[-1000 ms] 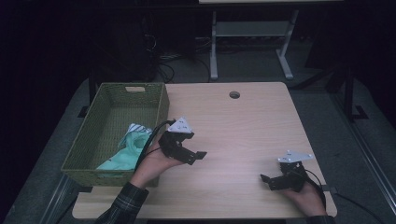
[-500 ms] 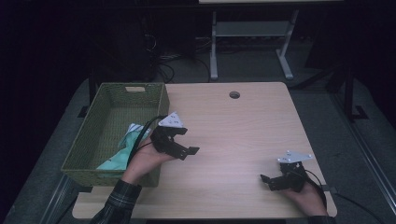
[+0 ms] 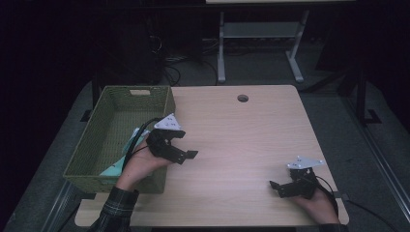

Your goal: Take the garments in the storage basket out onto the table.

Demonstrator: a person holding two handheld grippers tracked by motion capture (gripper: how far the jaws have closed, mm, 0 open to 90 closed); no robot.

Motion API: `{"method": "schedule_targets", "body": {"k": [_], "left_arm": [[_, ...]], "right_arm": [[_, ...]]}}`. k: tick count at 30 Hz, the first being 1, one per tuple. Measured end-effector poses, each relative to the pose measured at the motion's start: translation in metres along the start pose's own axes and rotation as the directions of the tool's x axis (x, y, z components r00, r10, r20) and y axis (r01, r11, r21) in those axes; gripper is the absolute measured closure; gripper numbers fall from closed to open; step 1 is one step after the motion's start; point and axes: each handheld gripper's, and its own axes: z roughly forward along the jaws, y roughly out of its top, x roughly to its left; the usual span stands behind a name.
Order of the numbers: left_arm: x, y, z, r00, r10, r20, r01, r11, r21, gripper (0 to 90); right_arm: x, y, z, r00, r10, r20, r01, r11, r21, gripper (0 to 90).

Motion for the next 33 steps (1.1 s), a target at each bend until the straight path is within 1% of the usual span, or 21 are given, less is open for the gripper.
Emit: {"method": "schedule_targets", "body": {"k": [3, 5, 6, 9, 12, 13, 15, 16, 17, 19, 21, 23, 25, 26, 31, 33], "left_arm": [[0.001, -0.001, -0.002, 0.9999, 0.006, -0.011, -0.005, 0.9999, 0.010, 13.9], [0.002, -0.002, -0.002, 0.9999, -0.002, -0.014, 0.002, 0.9999, 0.012, 13.9], [0.002, -0.003, -0.004, 0.9999, 0.002, -0.017, -0.001, 0.9997, 0.023, 13.9], [0.003, -0.004, -0.004, 0.9998, -0.007, -0.019, 0.008, 0.9998, 0.020, 13.9], [0.004, -0.005, -0.008, 0.9997, -0.011, -0.021, 0.012, 0.9999, 0.012, 14.1], [0.005, -0.005, -0.009, 0.9998, -0.007, -0.021, 0.007, 0.9998, 0.018, 14.3], [0.005, -0.006, -0.010, 0.9996, -0.014, -0.023, 0.014, 0.9998, 0.012, 14.3], [0.006, -0.006, -0.013, 0.9995, -0.017, -0.028, 0.017, 0.9998, 0.011, 14.3], [0.007, -0.007, -0.015, 0.9995, -0.010, -0.029, 0.010, 0.9999, 0.012, 14.3], [0.008, -0.008, -0.018, 0.9992, -0.021, -0.035, 0.021, 0.9998, 0.005, 14.4], [0.010, -0.009, -0.022, 0.9989, -0.022, -0.042, 0.022, 0.9997, 0.003, 14.5], [0.011, -0.010, -0.025, 0.9983, -0.035, -0.046, 0.034, 0.9994, -0.005, 14.6], [0.012, -0.010, -0.026, 0.9985, -0.027, -0.049, 0.027, 0.9996, 0.003, 15.7], [0.013, -0.011, -0.027, 0.9981, -0.037, -0.049, 0.037, 0.9993, -0.003, 16.9], [0.016, -0.014, -0.032, 0.9977, -0.037, -0.057, 0.037, 0.9993, 0.003, 17.3], [0.018, -0.016, -0.035, 0.9977, -0.036, -0.058, 0.036, 0.9993, 0.006, 19.7]], "right_arm": [[0.000, 0.000, 0.000, 1.0000, 0.000, 0.000, 0.000, 1.000, 0.000, 0.6], [0.000, 0.000, 0.000, 1.0000, 0.000, 0.000, 0.000, 1.000, 0.000, 0.6], [0.000, 0.000, 0.000, 1.0000, 0.000, 0.000, 0.000, 1.000, 0.000, 0.6], [0.000, 0.000, 0.000, 1.0000, 0.000, 0.000, 0.000, 1.000, 0.000, 0.6], [0.000, 0.000, 0.000, 1.0000, 0.001, 0.000, -0.001, 1.000, 0.000, 0.6], [0.000, 0.000, 0.000, 1.0000, 0.000, 0.000, 0.000, 1.000, 0.000, 0.6], [0.000, 0.000, 0.000, 1.0000, 0.000, 0.000, 0.000, 1.000, 0.000, 0.6], [0.000, 0.000, 0.000, 1.0000, 0.000, 0.000, 0.000, 1.000, 0.000, 0.6], [0.000, 0.000, 0.000, 1.0000, 0.000, 0.000, 0.000, 1.000, 0.000, 0.6], [0.000, 0.000, 0.000, 1.0000, 0.000, 0.000, 0.000, 1.000, 0.000, 0.6], [0.000, 0.000, 0.000, 1.0000, 0.000, 0.000, 0.000, 1.000, 0.000, 0.6], [0.000, 0.000, 0.000, 1.0000, 0.001, 0.000, -0.001, 1.000, 0.000, 0.6], [0.000, 0.000, 0.000, 1.0000, 0.000, 0.000, 0.000, 1.000, 0.000, 0.6], [0.000, 0.000, 0.000, 1.0000, 0.000, 0.000, 0.000, 1.000, 0.000, 0.6], [0.000, 0.000, 0.000, 1.0000, 0.000, 0.000, 0.000, 1.000, 0.000, 0.6], [0.000, 0.000, 0.000, 1.0000, 0.000, 0.000, 0.000, 1.000, 0.000, 0.6]]}}
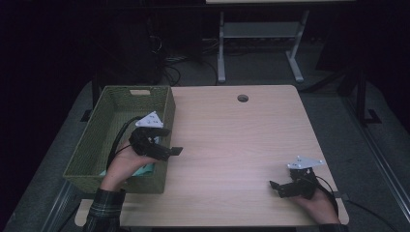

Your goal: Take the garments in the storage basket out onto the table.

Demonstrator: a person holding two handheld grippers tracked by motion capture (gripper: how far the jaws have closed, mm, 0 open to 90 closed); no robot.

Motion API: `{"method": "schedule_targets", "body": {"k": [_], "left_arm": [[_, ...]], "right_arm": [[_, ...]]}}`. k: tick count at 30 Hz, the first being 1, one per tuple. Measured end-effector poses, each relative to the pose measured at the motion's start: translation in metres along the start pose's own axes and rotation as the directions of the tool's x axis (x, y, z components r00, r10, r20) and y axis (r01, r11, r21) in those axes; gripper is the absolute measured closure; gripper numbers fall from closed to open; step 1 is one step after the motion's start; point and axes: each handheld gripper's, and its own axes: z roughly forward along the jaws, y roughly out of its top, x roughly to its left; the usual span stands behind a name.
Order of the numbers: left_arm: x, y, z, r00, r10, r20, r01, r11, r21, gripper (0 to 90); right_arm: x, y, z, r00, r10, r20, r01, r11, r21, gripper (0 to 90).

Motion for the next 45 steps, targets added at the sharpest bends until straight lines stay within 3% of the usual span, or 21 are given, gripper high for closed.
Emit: {"method": "schedule_targets", "body": {"k": [4, 20, 28, 38, 45], "left_arm": [[0.004, -0.003, -0.005, 0.9998, -0.019, -0.012, 0.019, 0.9998, -0.010, 20.5], [0.024, -0.019, -0.026, 0.9964, -0.041, -0.074, 0.044, 0.9984, 0.036, 25.6], [0.036, -0.030, -0.036, 0.9921, -0.070, -0.104, 0.076, 0.9958, 0.052, 34.5], [0.047, -0.041, -0.034, 0.9851, -0.098, -0.141, 0.112, 0.9887, 0.099, 41.9], [0.052, -0.047, -0.028, 0.9849, -0.094, -0.145, 0.115, 0.9835, 0.140, 46.0]], "right_arm": [[0.000, 0.000, 0.000, 1.0000, 0.000, 0.000, 0.000, 1.000, 0.000, 0.6], [0.000, 0.000, 0.000, 1.0000, 0.002, 0.000, -0.002, 1.000, 0.001, 0.6], [0.000, 0.000, 0.000, 1.0000, 0.001, 0.000, -0.001, 1.000, 0.000, 0.6], [0.000, 0.000, 0.000, 1.0000, 0.001, 0.000, -0.001, 1.000, 0.000, 0.6], [0.000, 0.000, 0.000, 1.0000, 0.001, 0.000, -0.001, 1.000, 0.000, 0.6]]}}
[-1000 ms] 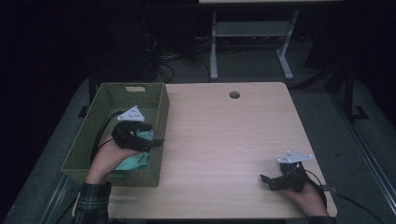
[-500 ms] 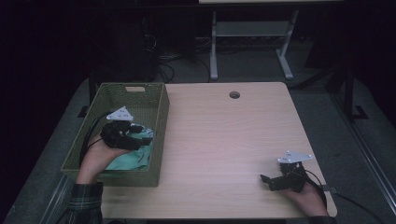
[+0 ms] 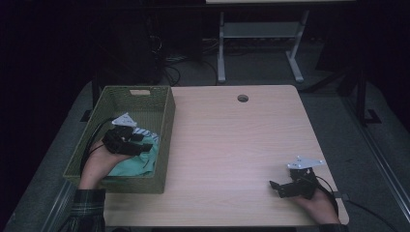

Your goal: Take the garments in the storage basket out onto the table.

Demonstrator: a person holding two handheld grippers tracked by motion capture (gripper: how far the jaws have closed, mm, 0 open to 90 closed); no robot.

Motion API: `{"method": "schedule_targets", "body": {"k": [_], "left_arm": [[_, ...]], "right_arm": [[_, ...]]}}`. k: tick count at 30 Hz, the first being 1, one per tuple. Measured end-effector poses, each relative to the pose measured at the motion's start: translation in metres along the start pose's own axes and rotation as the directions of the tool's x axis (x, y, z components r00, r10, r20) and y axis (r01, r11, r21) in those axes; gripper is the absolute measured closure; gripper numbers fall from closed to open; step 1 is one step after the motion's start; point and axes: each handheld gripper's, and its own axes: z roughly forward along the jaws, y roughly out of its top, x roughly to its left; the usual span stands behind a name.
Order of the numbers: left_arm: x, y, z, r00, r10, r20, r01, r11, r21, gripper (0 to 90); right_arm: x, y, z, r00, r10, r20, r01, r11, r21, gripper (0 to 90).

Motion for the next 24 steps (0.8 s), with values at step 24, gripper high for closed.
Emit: {"method": "schedule_targets", "body": {"k": [24], "left_arm": [[-0.002, -0.011, 0.038, 0.9970, 0.037, 0.067, -0.046, 0.9888, 0.142, 42.8]], "right_arm": [[0.000, 0.000, 0.000, 1.0000, 0.000, 0.000, 0.000, 1.000, 0.000, 0.6]]}}
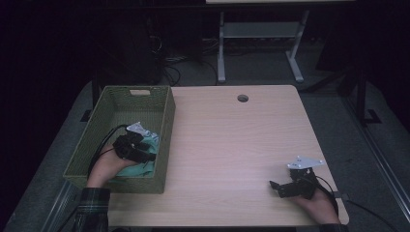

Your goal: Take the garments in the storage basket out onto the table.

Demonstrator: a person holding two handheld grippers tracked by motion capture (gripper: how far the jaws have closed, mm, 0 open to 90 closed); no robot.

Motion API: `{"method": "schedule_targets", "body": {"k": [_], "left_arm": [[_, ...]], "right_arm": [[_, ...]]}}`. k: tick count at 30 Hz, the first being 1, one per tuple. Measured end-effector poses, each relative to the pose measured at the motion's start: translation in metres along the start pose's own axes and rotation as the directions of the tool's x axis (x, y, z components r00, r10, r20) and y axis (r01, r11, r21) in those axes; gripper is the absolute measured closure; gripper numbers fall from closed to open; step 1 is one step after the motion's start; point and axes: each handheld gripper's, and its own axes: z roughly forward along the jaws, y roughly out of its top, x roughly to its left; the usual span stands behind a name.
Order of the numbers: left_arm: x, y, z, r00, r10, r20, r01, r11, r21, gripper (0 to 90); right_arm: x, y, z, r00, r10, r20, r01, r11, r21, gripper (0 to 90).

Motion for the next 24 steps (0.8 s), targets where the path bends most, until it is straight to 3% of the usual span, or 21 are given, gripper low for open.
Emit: {"method": "schedule_targets", "body": {"k": [14, 17, 21, 24], "left_arm": [[0.004, -0.005, 0.016, 0.9997, 0.015, 0.021, -0.016, 0.9980, 0.061, 36.9], [0.006, -0.007, 0.022, 0.9997, -0.008, 0.022, 0.007, 0.9968, 0.080, 36.4], [0.005, -0.007, 0.024, 0.9997, -0.008, 0.022, 0.006, 0.9959, 0.090, 36.6], [0.006, -0.007, 0.027, 0.9999, -0.012, 0.008, 0.011, 0.9914, 0.130, 38.8]], "right_arm": [[0.000, 0.000, 0.000, 1.0000, -0.001, 0.000, 0.001, 1.000, 0.000, 0.6], [0.000, 0.000, 0.000, 1.0000, -0.003, -0.001, 0.003, 1.000, 0.000, 0.6], [0.000, 0.000, 0.000, 1.0000, -0.002, -0.001, 0.002, 1.000, 0.000, 0.6], [0.000, 0.000, 0.000, 1.0000, -0.002, -0.001, 0.002, 1.000, 0.000, 0.6]]}}
